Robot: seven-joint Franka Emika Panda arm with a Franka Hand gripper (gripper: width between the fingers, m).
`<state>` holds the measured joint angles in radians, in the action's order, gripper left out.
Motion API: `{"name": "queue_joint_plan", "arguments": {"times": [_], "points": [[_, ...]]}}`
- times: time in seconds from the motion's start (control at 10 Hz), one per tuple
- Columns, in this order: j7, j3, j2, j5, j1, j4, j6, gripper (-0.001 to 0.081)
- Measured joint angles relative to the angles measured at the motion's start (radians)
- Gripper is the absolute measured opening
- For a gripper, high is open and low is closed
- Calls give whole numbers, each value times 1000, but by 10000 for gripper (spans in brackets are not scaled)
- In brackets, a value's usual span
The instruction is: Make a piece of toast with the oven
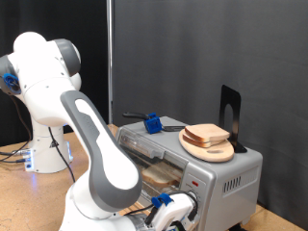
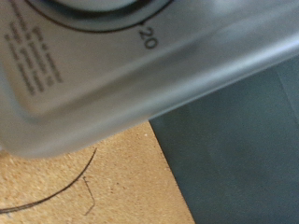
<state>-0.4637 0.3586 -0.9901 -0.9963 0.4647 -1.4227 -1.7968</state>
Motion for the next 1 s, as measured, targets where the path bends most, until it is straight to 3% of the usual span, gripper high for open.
{"name": "queue_joint_plan", "arguments": {"times": [0.3, 0.4, 1.0], "points": [[-147, -7, 0, 37, -11, 17, 5, 0], [-119, -3, 0, 34, -9, 16, 4, 0], [564, 66, -36, -80, 67, -30, -1, 0]]}}
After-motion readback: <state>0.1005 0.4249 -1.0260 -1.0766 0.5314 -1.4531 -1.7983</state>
